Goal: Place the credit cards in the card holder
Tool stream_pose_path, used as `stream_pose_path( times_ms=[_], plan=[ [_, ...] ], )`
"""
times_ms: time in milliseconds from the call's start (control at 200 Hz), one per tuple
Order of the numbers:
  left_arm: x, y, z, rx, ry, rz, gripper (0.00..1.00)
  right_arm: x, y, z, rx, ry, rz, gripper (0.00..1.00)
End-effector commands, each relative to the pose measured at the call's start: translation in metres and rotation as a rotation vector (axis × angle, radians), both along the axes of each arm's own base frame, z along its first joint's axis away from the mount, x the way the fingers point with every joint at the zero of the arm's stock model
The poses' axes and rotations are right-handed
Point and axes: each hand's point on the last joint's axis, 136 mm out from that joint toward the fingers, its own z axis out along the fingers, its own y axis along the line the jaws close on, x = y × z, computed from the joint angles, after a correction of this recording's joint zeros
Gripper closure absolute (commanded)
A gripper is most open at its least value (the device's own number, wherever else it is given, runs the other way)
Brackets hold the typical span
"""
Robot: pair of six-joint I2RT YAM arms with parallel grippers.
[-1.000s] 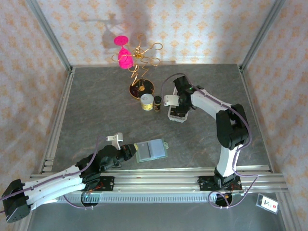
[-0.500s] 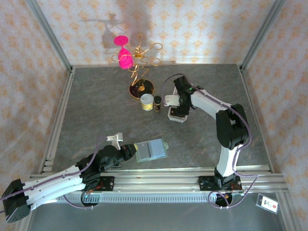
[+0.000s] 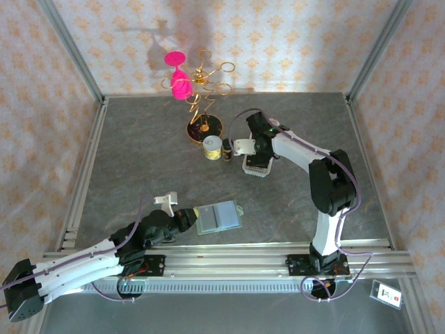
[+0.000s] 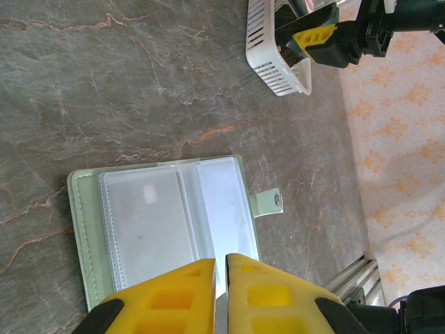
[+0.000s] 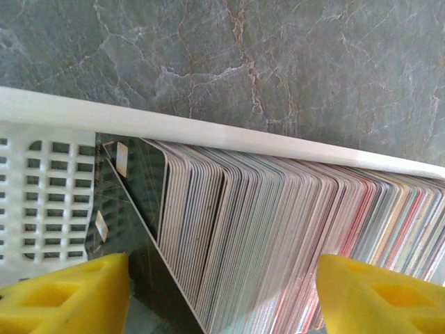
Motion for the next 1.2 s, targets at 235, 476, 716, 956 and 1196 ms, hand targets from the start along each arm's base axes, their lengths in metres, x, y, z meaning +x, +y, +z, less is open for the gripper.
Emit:
stream_pose_path(
  times_ms=[235,476,716,956,1196],
  plan=[
    [0.002,-0.004,0.009,-0.033,-0.020,0.002,0.89,0.013,0.008,0.034,0.048,-0.098,0.000,0.41],
    [0.001,-0.005,0.009,-0.041,-0.018,-0.003,0.90,0.014,0.010,0.046,0.074,-0.124,-0.002,0.42],
    [0.000,-0.006,0.010,-0.048,-0.017,-0.006,0.91,0.012,0.008,0.047,0.072,-0.123,-0.006,0.47],
    [0.000,-0.006,0.011,-0.050,-0.016,-0.007,0.92,0.009,0.007,0.047,0.076,-0.126,-0.002,0.51],
    [0.000,-0.005,0.009,-0.049,-0.011,-0.007,0.92,0.007,0.006,0.054,0.086,-0.128,-0.002,0.28]
  ],
)
